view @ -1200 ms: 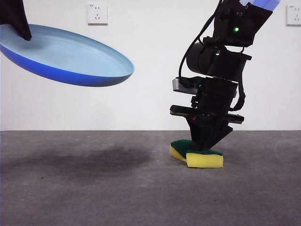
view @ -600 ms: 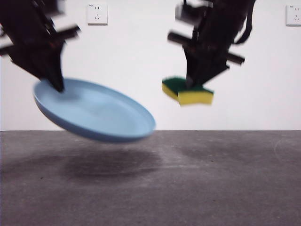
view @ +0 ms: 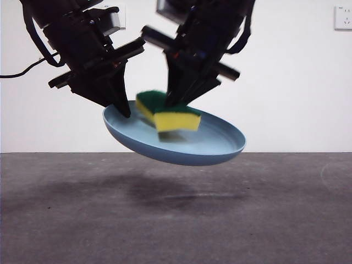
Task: Pick up the plate,pick up the cloth,clean the plate with the cloth
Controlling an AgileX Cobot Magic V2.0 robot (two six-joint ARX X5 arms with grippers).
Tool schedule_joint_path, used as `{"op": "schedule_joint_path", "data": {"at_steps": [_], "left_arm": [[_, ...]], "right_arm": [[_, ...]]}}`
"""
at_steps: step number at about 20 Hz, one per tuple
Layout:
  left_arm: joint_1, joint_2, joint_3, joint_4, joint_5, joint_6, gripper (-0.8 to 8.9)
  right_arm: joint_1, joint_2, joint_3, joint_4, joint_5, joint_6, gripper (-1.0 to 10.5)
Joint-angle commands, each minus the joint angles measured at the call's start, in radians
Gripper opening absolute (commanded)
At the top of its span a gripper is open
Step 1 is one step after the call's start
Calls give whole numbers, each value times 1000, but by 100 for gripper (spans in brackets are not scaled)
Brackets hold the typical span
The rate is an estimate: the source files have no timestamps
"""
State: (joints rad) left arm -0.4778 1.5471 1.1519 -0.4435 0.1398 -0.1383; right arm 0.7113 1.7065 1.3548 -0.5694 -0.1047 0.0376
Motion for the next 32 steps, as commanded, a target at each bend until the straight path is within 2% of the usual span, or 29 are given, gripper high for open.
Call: {"op": "schedule_joint_path", "data": {"at_steps": [1, 4, 5, 6, 9, 10, 11, 14, 17, 20, 21, 22, 23, 24, 25, 26, 27, 29, 30, 32], "left_arm": [[3, -1, -5, 21, 1, -27, -9], [15, -2, -5, 24, 9, -28, -9], [19, -2, -5, 24, 29, -27, -9], [23, -2, -5, 23, 58, -27, -9], [27, -2, -5, 13, 151, -27, -9], [26, -2, -5, 12, 183, -27, -9], [25, -2, -5, 13, 203, -27, -9], [16, -2, -5, 17, 221, -27, -9], [15, -2, -5, 33, 202, -48, -9], [43, -2, -5, 86, 198, -87, -9], [55, -2, -5, 99, 198, -100, -9], [62, -2, -5, 109, 199, -103, -9], [68, -2, -5, 114, 201, -103, -9], [76, -2, -5, 115, 204, -103, -9], [83, -2, -5, 107, 204, -102, -9], [89, -2, -5, 96, 208, -101, -9], [92, -2, -5, 83, 211, -97, -9], [92, -2, -5, 55, 233, -89, -9], [90, -2, -5, 46, 247, -75, -9], [82, -2, -5, 45, 260, -69, -9]], "right_arm": [[35, 32, -9, -31, 0, 13, -17], [49, 37, -9, -169, 16, -50, -17], [49, 37, -9, -212, 56, -56, -17], [46, 36, -9, -246, 138, -55, -17], [19, 27, -9, -226, 491, -53, -17], [13, 27, -9, -168, 523, -54, -16], [8, 27, -9, -128, 518, -54, -17], [6, 27, -9, 16, 378, -53, -17], [7, 28, -9, 100, 121, -9, -17], [12, 48, -9, 35, -125, 14, -17], [12, 54, -9, -19, -201, 2, -17], [12, 57, -9, -80, -243, -27, -17], [12, 57, -9, -142, -225, -54, -17], [12, 57, -9, -208, -169, -69, -17], [11, 57, -9, -269, -48, -73, -17], [10, 56, -9, -303, 106, -72, -17], [6, 56, -9, -309, 270, -70, -17], [-6, 53, -9, -254, 516, -61, -17], [-10, 53, -9, -192, 566, -62, -16], [-18, 53, -9, -41, 531, -62, -16]]}}
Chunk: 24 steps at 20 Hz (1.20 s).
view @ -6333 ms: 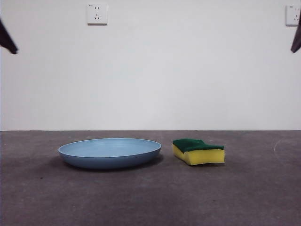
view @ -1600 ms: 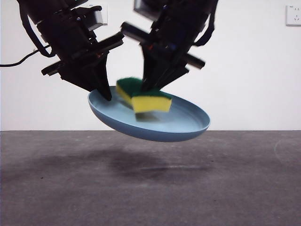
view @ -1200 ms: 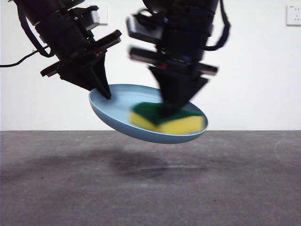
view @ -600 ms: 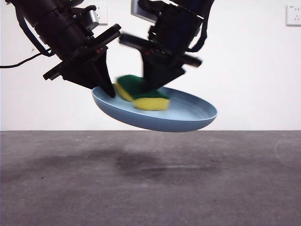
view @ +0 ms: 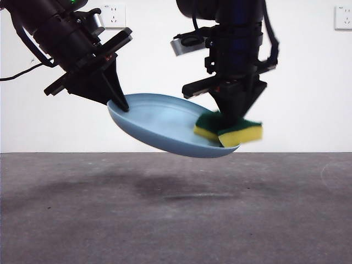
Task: Pick up the plate,pick up the cloth,clean the plate with the cloth
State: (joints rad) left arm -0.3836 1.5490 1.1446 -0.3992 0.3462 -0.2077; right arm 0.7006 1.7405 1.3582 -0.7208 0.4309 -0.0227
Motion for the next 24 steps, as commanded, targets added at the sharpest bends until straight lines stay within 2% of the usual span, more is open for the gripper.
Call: {"op": "schedule_joint_path", "data": {"at_steps": [1, 4, 5, 6, 7, 10, 15, 19, 20, 23, 24], "left_arm": [[-17, -4, 2, 2, 53, 2, -9], [-24, -4, 2, 1, 48, 29, -9], [-24, -4, 2, 1, 42, 39, -9], [-24, -4, 2, 0, 13, 55, -9], [-23, -4, 2, -1, -44, 66, -9], [-8, 3, 2, -18, -228, 122, -9], [42, 95, 2, 32, -279, 154, -9], [73, 211, 2, 89, -329, 157, -8], [77, 238, 2, 92, -373, 157, -8], [79, 294, 2, 89, -472, 160, 7], [80, 301, 2, 84, -473, 160, 86]], "right_arm": [[-10, 19, -13, 168, -39, -2, -16], [-14, 19, -13, 338, -181, -2, -16], [-14, 18, -13, 414, -269, 0, -16], [-14, 8, -13, 456, -333, 0, -17], [-14, -4, -13, 475, -359, 8, -17], [-14, -59, -13, 450, -354, 7, -16], [-14, -179, -13, 323, -344, 5, -17], [-14, -271, -13, 143, -342, 6, -17], [-16, -287, -13, 96, -340, 6, -17], [-18, -305, -13, -13, -253, 11, -17], [-19, -305, -13, -43, -220, 14, -17]]}}
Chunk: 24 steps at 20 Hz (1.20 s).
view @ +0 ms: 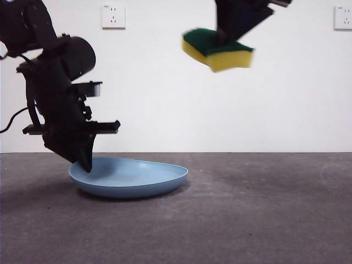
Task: Pick up the plate,pick up the cloth,clean the plate with the cloth
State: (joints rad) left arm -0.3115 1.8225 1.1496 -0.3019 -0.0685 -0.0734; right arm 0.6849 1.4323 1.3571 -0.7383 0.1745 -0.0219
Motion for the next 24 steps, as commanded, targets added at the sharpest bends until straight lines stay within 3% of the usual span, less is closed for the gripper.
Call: {"op": "schedule_joint_path", "data": {"at_steps": [1, 2, 3, 9, 13, 20, 22, 24], "left_arm": [[8, 27, -3, -13, -55, 26, 203], [8, 27, -3, -6, -53, 25, 339], [7, 25, -3, -5, -53, 25, 405], [-5, -110, -2, -46, -51, 21, 409], [-36, -329, -2, -76, -43, 20, 409], [-96, -655, -2, -257, -5, 17, 409], [-95, -693, -2, -290, -5, 17, 409], [-95, -701, -2, -310, -7, 16, 409]], "right_arm": [[-6, 3, -11, -40, 51, 14, -17], [-13, 4, -11, -45, 65, 16, -17], [-27, 4, -11, -40, 67, 17, -17], [-130, 61, -11, 133, 41, 82, -17], [-189, 211, -11, 196, -153, 131, -17], [-193, 491, -11, 170, -153, 157, -16], [-193, 506, -11, 142, -182, 156, 41], [-193, 504, -11, 131, -182, 157, 208]]}}
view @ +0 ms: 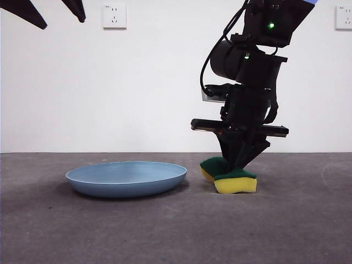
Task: Pick up the plate,pick up the cloth,clean the plate with the cloth
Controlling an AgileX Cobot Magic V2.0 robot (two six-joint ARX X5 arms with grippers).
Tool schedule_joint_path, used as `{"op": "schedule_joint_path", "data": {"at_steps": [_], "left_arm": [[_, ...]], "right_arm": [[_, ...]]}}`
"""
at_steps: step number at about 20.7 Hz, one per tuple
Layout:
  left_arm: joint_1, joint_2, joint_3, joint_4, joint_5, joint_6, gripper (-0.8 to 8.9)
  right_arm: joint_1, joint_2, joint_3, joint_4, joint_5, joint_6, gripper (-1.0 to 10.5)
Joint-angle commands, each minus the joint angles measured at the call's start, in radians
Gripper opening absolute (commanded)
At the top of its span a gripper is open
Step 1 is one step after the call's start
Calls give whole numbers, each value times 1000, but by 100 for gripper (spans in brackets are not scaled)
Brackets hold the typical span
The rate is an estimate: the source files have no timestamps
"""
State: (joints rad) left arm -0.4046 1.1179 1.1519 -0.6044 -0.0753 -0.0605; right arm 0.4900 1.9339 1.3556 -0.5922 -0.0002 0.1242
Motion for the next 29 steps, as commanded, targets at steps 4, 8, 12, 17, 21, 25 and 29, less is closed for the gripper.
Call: {"op": "schedule_joint_path", "data": {"at_steps": [4, 8, 12, 17, 21, 25, 29], "left_arm": [[-2, 5, -5, -19, 0, 1, 409], [-2, 5, -5, -27, 0, 1, 409], [-2, 5, -5, -40, 0, 1, 409], [-2, 5, -5, -50, 0, 2, 406], [-2, 5, -5, -50, 0, 11, 84], [-3, 4, -5, -5, 2, 31, -8], [-27, -72, -9, 48, -8, 32, -8]], "right_arm": [[-5, 2, -10, -34, -9, 9, 417], [-11, -12, -10, -34, -7, 6, 414], [-12, -64, -10, -34, 2, 6, 409], [-11, -191, -10, -52, -1, 6, 397], [-11, -383, -10, -72, -10, -27, -11], [-11, -596, -10, -71, -54, -90, -11], [-10, -780, -14, -69, -49, -127, -12]]}}
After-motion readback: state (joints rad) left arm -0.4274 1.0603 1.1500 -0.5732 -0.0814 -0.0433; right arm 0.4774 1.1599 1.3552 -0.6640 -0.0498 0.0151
